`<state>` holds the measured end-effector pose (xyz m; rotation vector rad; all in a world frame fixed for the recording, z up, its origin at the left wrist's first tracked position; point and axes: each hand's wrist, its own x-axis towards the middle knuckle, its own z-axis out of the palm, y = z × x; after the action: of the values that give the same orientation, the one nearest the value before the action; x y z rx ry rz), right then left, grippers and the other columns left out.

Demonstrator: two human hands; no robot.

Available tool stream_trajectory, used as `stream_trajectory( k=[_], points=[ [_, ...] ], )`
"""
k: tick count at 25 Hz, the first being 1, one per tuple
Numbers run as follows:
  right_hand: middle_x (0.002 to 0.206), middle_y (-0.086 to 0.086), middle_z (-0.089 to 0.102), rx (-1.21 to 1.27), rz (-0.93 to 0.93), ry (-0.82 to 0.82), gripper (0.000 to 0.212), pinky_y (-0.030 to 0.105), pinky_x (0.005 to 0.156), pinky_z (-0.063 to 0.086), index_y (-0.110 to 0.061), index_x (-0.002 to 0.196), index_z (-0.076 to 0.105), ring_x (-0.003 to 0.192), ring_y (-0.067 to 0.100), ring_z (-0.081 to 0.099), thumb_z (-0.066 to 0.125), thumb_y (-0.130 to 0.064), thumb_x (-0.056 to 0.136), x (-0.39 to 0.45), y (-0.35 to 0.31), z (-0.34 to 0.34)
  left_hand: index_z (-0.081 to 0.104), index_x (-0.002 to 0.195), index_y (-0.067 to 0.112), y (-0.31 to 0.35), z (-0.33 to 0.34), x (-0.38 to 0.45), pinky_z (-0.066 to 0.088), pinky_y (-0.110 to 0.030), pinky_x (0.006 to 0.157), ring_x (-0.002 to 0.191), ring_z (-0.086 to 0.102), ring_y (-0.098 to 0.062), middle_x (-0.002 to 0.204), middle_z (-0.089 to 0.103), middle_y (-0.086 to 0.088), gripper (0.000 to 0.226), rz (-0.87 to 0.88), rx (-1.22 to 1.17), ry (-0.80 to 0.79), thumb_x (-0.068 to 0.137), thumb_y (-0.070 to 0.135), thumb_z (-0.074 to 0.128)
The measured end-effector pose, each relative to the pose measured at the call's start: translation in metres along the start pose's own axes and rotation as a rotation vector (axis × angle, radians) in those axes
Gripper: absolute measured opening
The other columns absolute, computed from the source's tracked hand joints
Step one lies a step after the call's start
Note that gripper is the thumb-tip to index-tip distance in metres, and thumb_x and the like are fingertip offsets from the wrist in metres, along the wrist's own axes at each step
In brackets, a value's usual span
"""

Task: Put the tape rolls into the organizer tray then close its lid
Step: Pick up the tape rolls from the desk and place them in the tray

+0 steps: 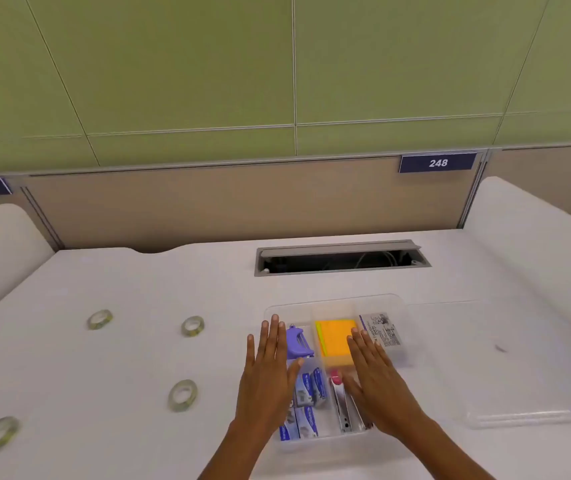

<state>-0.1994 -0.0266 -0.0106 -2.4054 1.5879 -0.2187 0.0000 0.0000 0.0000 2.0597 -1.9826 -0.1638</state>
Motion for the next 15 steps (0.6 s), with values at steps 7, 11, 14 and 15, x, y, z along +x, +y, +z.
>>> stream_trajectory(
  k=[7,11,14,15],
  points=[
    [0.159,0.002,-0.012,0.008,0.022,-0.024,0.065,0.024,0.114,-0.010,-0.018,0.146,-0.008,0.146,0.014,-0.012,0.022,-0.048,0.096,-0.002,0.005,0.018,-0.025,0.132,0.025,-0.006,0.025,-0.023,-0.018,-0.028,0.107,0.142,-0.016,-0.018,0.154,-0.017,-0.002,0.076,-0.063,-0.066,-0.087,0.069,0.068,-0.019],
    [0.159,0.001,-0.008,0.029,0.016,0.008,0.064,0.024,0.113,-0.009,-0.020,0.147,-0.003,0.146,0.013,-0.010,0.024,-0.048,0.096,-0.002,0.010,0.022,-0.016,0.139,0.022,-0.007,0.030,-0.023,-0.013,-0.026,0.109,0.142,-0.016,-0.016,0.156,-0.014,-0.003,0.065,-0.088,-0.123,-0.114,0.092,0.049,0.020],
    [0.159,-0.001,-0.007,0.042,0.017,0.018,0.066,0.024,0.114,-0.008,-0.020,0.147,0.001,0.146,0.013,-0.007,0.024,-0.052,0.094,-0.001,0.010,0.023,-0.013,0.141,0.019,-0.006,0.030,-0.025,-0.013,-0.025,0.108,0.142,-0.016,-0.017,0.156,-0.013,-0.004,0.066,-0.096,-0.147,-0.117,0.093,0.047,0.022],
    [0.158,-0.003,-0.007,0.044,0.019,0.024,0.067,0.024,0.114,-0.007,-0.021,0.147,0.002,0.147,0.013,-0.006,0.022,-0.054,0.092,-0.001,0.010,0.024,-0.012,0.141,0.019,-0.006,0.030,-0.025,-0.012,-0.025,0.108,0.142,-0.016,-0.017,0.156,-0.013,-0.004,0.066,-0.098,-0.156,-0.114,0.093,0.047,0.023]
  ],
)
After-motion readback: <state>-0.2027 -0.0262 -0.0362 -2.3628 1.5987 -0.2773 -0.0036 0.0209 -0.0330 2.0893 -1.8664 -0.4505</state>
